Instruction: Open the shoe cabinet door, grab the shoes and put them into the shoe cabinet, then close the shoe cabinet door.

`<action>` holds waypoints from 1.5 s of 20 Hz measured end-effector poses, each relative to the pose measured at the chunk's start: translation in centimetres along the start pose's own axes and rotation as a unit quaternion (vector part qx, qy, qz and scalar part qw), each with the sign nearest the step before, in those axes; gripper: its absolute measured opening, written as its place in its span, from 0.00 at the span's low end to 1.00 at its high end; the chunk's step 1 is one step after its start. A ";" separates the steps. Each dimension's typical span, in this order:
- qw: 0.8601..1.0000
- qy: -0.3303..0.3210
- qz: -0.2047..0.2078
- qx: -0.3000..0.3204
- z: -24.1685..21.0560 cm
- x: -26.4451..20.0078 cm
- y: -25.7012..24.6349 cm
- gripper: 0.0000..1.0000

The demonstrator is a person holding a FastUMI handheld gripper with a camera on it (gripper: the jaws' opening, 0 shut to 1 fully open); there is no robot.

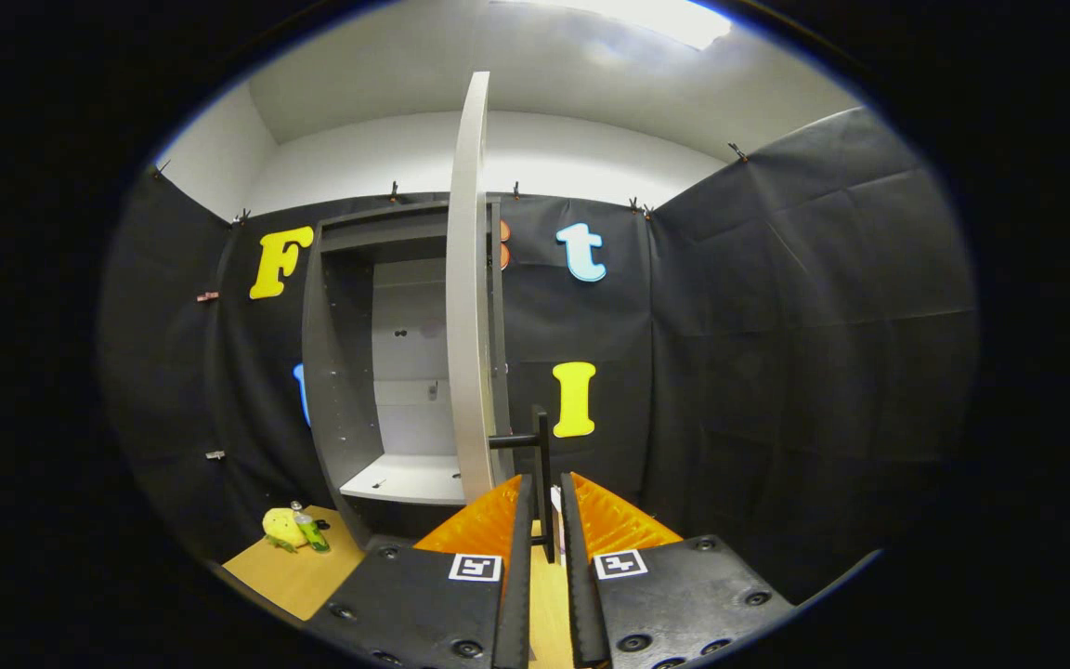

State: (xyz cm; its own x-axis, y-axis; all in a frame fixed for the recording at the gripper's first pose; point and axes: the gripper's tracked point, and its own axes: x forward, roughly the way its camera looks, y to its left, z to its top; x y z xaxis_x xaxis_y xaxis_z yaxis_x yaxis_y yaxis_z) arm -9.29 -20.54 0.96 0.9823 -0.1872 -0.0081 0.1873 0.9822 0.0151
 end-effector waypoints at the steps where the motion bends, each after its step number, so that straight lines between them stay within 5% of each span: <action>1: 1.000 -0.004 0.004 0.003 0.4 -0.7 0.2 0.22; 11: 0.997 0.012 0.080 -0.011 -4.1 -3.0 9.5 0.22; 20: 0.982 0.176 0.061 -0.002 -21.3 -1.5 17.6 0.22; 30: 0.935 0.353 0.002 0.012 -41.5 -3.3 19.6 0.22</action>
State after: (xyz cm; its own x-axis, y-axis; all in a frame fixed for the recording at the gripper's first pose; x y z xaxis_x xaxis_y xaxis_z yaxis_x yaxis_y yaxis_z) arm -9.06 0.04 -40.17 0.7360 -0.1169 -0.6668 0.1917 0.9806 0.0397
